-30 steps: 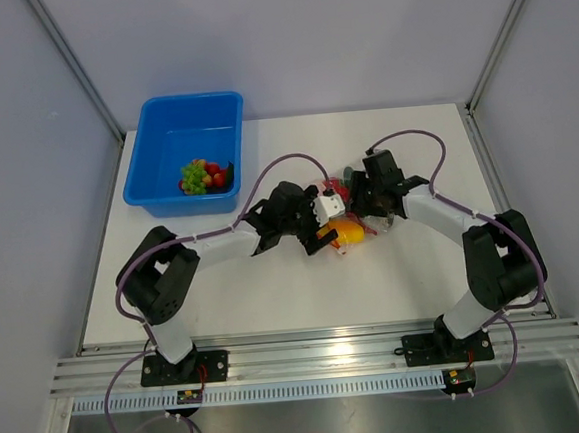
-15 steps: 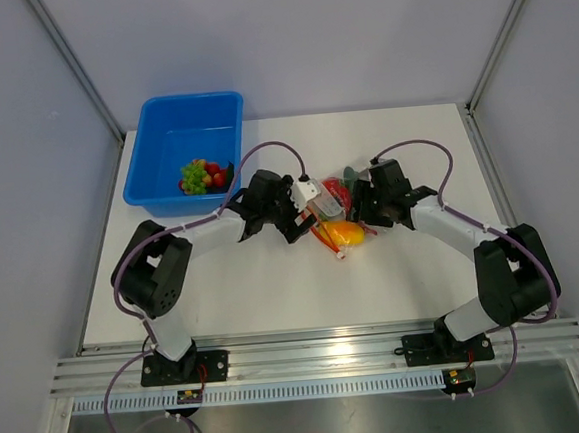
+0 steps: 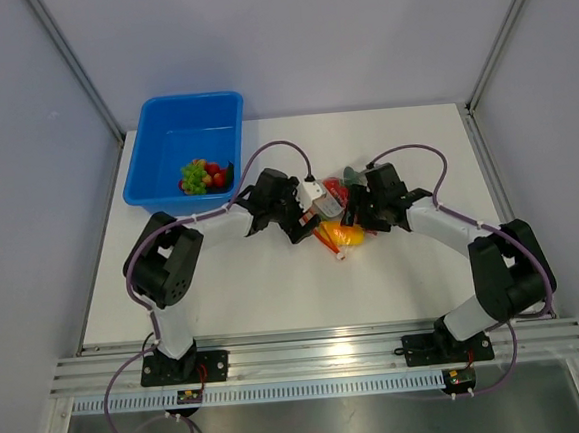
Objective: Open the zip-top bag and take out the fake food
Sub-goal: Pick up the fake fruit from the zipper food storage bag, then place the fake fruit in the bin, then pick up the fake vegetable from the zipper food storage bag.
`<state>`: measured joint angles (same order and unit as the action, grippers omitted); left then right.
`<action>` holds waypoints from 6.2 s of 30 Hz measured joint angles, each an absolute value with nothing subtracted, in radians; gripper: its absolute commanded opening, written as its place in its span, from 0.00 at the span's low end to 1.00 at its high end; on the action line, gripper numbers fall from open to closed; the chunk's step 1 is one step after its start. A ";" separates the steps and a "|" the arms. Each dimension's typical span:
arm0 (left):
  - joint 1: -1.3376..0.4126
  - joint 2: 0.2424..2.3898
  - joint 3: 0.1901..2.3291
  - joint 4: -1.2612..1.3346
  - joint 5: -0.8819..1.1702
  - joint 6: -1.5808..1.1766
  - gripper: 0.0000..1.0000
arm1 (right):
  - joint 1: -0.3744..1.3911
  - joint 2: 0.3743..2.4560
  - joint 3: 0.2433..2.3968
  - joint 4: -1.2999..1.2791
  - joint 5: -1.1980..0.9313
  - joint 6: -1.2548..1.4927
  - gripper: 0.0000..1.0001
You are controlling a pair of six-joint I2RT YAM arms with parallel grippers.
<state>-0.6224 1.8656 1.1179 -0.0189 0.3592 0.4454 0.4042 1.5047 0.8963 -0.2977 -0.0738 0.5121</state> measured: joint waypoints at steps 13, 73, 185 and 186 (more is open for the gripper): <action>-0.670 1.888 1.161 -0.020 0.363 0.434 0.99 | 0.406 1.602 0.939 -0.236 -0.099 0.521 0.52; -0.779 1.919 1.198 -0.095 0.315 0.498 0.31 | 0.371 1.672 0.946 -0.205 0.020 0.529 0.00; -0.594 1.798 1.062 0.174 0.267 0.413 0.74 | 0.449 1.566 0.851 -0.012 -0.021 0.516 0.01; -0.593 1.806 1.072 0.175 0.273 0.413 0.74 | 0.450 1.567 0.852 -0.012 -0.021 0.516 0.01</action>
<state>-0.5934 1.8061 1.0721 0.1745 0.2729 0.4126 0.4496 1.5669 0.8516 -0.0124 -0.0212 0.5159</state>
